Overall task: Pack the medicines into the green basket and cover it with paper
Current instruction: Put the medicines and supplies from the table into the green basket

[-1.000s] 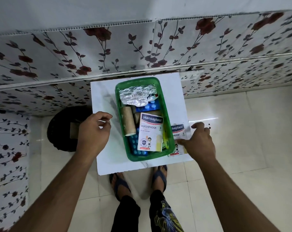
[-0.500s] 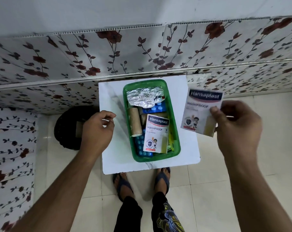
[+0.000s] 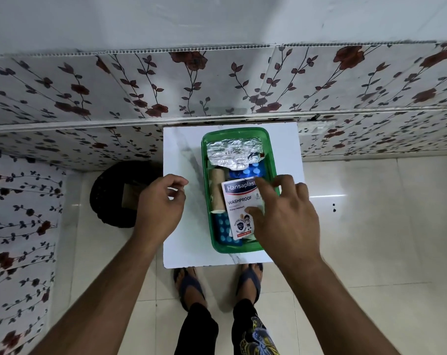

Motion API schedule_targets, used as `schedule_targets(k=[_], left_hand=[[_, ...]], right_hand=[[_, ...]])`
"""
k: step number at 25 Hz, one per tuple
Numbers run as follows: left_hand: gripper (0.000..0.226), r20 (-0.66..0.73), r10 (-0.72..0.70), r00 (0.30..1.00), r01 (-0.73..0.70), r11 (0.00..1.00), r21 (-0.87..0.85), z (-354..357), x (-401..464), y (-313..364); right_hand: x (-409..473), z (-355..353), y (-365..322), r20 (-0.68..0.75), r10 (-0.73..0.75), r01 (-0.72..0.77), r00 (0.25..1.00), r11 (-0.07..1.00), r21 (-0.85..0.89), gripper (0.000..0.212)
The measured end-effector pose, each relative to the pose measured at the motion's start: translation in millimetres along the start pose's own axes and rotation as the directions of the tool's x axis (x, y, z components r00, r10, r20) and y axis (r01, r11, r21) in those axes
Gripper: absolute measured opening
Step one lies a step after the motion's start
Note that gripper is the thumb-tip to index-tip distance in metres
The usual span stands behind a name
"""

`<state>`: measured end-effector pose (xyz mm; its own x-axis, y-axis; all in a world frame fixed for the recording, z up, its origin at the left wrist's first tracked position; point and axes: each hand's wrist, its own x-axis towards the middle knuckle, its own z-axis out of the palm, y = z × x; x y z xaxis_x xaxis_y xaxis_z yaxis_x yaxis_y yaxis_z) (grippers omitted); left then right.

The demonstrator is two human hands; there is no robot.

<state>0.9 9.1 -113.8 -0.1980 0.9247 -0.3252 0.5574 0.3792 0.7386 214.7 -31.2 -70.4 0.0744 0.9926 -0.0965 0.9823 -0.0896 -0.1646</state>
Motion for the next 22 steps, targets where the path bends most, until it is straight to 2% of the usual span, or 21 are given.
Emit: schedule_targets(k=[2,4,5,7,9,11,13,17,22], left_hand=[[0.024,0.011,-0.004,1.0,0.004,1.0,-0.001,1,-1,0],[0.025,0.02,-0.003,1.0,0.003,1.0,0.005,1,0,1],[0.024,0.023,-0.003,1.0,0.003,1.0,0.006,1,1,0],[0.021,0.041,-0.027,0.999,0.026,1.0,0.014,1,3,-2],[0.017,0.101,-0.079,0.992,0.075,0.996,0.041,5,4,-4],[0.013,0.181,-0.107,0.978,0.09,0.991,0.098,12,2,-6],[0.013,0.248,-0.141,0.959,0.113,0.986,0.124,20,0,-5],[0.013,0.283,-0.187,0.941,0.128,0.968,0.215,35,1,0],[0.02,0.224,-0.166,0.96,0.088,0.943,0.322,54,3,13]], right_hand=[[-2,9,-1,0.027,-0.078,0.08,0.997,0.996,-0.049,0.053],[-3,12,1,0.018,-0.091,0.091,0.996,0.996,-0.02,0.046],[-1,12,6,-0.027,-0.06,0.061,0.998,0.997,0.045,0.043],[3,8,20,-0.087,0.097,-0.076,0.991,0.973,0.22,0.043],[11,7,36,0.092,0.228,-0.245,0.969,0.92,0.307,0.045],[14,14,41,0.282,0.184,-0.271,0.942,0.911,0.312,0.036],[14,19,38,0.252,0.127,-0.208,0.959,0.923,0.324,0.025],[14,14,42,0.162,0.101,-0.153,0.982,0.924,0.351,0.024],[6,-1,64,0.146,0.202,-0.247,0.968,0.861,0.445,0.022]])
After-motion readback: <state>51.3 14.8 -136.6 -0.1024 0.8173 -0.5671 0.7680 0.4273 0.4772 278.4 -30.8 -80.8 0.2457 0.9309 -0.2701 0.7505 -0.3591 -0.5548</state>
